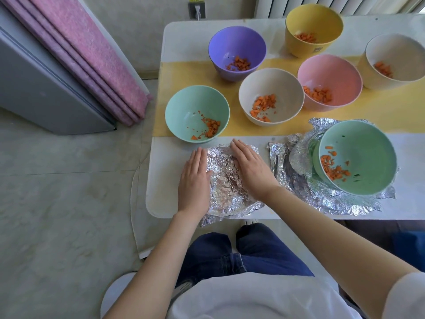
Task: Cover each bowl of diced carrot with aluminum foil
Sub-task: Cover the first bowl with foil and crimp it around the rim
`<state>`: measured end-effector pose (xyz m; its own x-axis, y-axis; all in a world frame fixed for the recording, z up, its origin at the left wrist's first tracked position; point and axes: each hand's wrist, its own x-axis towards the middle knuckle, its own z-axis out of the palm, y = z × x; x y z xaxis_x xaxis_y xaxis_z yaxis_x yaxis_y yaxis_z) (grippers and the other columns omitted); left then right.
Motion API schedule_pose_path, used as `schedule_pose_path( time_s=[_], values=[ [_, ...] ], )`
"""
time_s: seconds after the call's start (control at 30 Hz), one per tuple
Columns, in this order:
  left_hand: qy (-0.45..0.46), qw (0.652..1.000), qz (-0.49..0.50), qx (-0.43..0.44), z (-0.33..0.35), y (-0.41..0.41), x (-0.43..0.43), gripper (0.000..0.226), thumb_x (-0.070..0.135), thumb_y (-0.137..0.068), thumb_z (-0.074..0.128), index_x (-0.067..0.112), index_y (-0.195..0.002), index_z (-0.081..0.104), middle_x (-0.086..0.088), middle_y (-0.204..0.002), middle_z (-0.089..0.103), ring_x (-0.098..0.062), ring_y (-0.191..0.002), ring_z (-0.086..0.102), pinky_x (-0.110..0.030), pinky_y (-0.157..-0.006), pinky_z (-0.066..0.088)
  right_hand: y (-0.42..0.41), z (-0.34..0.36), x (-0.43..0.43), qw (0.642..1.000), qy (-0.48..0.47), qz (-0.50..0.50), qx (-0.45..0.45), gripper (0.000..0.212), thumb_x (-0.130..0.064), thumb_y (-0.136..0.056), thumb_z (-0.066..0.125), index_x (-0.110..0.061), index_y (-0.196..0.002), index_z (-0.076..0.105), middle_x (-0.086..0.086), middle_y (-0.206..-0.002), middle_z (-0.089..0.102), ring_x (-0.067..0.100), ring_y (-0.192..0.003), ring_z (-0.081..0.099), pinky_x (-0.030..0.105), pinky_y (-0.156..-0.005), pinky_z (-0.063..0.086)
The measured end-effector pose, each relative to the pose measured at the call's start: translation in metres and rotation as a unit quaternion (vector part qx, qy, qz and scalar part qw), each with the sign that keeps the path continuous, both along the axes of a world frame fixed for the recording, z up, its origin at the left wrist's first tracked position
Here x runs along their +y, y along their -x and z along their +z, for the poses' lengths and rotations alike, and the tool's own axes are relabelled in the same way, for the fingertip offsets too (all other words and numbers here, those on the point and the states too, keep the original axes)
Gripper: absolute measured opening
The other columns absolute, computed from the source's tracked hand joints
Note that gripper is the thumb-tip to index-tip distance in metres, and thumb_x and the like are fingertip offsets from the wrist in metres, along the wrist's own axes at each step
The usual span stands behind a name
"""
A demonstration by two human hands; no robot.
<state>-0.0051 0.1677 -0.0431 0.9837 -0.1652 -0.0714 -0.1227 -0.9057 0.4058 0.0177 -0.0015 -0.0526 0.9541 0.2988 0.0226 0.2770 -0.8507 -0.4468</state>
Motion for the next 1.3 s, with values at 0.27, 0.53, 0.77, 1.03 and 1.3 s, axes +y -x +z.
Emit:
schedule_pose_path(
  time_s=[0.27, 0.53, 0.77, 1.03, 1.3],
  values=[
    [0.289, 0.95, 0.12, -0.007, -0.004, 0.002, 0.006, 0.044, -0.002, -0.098, 0.032, 0.013, -0.138, 0.042, 0.0, -0.143, 0.042, -0.009, -0.131, 0.038, -0.023, -0.109, 0.031, 0.005, 0.002, -0.004, 0.949, -0.221, -0.178, 0.139, 0.04, -0.015, -0.101, 0.036, -0.012, -0.141, 0.04, 0.008, -0.126, 0.058, 0.017, -0.105, 0.058, 0.013, -0.087, 0.036],
    [0.385, 0.883, 0.256, 0.076, -0.007, 0.005, 0.005, 0.034, 0.015, -0.102, 0.029, 0.016, -0.129, 0.05, 0.004, -0.125, 0.055, 0.005, -0.109, 0.049, -0.007, -0.093, 0.037, 0.007, -0.001, -0.003, 0.927, -0.257, -0.234, 0.14, 0.033, -0.022, -0.102, 0.034, -0.011, -0.126, 0.054, -0.014, -0.054, 0.04, 0.002, -0.04, 0.037, 0.015, -0.043, 0.023],
    [0.452, 0.828, 0.301, 0.141, 0.0, 0.004, 0.0, 0.038, 0.024, -0.103, 0.025, 0.014, -0.137, 0.041, 0.004, -0.134, 0.045, -0.006, -0.125, 0.039, 0.0, -0.09, 0.032, 0.006, -0.002, -0.002, 0.924, -0.261, -0.242, 0.141, 0.032, -0.021, -0.102, 0.034, -0.009, -0.121, 0.056, -0.012, -0.056, 0.041, 0.004, -0.048, 0.036, 0.023, -0.047, 0.026],
    [0.36, 0.898, 0.243, 0.068, 0.002, 0.002, 0.009, 0.039, 0.02, -0.102, 0.031, 0.014, -0.14, 0.038, 0.008, -0.136, 0.042, -0.003, -0.122, 0.039, 0.005, -0.085, 0.028, 0.008, 0.002, -0.004, 0.935, -0.243, -0.215, 0.143, 0.037, -0.023, -0.102, 0.032, -0.013, -0.135, 0.046, -0.004, -0.079, 0.058, -0.004, -0.058, 0.049, 0.017, -0.057, 0.036],
    [0.045, 0.99, -0.069, -0.118, -0.004, -0.022, 0.0, 0.045, -0.004, -0.085, 0.06, 0.001, -0.13, 0.051, -0.012, -0.136, 0.051, -0.031, -0.131, 0.04, -0.047, -0.105, 0.037, -0.016, -0.007, 0.003, 0.993, 0.006, 0.083, -0.081, 0.043, -0.005, -0.092, 0.055, -0.004, -0.134, 0.047, 0.013, -0.138, 0.05, 0.028, -0.131, 0.043, 0.041, -0.112, 0.021]
  ],
)
